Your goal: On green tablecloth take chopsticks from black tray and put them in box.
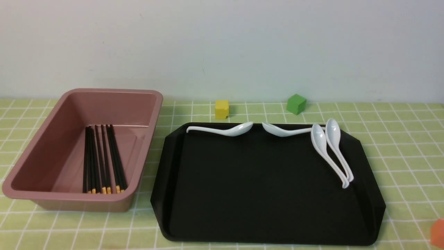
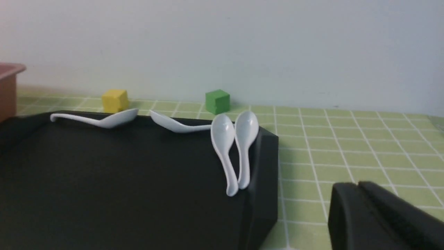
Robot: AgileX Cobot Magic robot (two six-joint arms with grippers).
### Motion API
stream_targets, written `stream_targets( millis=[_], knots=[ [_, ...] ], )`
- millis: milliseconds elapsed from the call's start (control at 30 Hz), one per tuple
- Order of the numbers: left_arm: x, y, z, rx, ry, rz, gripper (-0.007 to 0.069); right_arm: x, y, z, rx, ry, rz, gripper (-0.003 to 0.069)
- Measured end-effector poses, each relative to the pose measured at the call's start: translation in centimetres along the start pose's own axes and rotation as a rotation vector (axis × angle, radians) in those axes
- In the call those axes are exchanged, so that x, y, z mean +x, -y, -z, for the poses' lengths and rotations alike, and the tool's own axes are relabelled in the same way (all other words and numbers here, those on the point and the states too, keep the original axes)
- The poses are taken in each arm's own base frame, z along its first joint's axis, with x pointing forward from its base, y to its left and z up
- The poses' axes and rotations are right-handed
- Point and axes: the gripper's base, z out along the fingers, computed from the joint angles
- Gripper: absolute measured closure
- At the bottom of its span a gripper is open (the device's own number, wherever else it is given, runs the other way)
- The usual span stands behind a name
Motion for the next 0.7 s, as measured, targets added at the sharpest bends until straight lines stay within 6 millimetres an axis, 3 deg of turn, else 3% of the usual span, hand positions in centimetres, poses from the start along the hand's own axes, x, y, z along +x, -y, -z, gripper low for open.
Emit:
stream_targets(
  millis=[233,700],
  knots=[
    [0.0,0.0,0.0,0.0,0.0,0.0,0.0385,1.7,0.1,0.2,0.016,-0.194,-0.018,0.0615],
    [0.0,0.0,0.0,0.0,0.0,0.0,0.0385,1.8,0.1,0.3,0.022,-0.213,-0.06,0.0596]
  ],
)
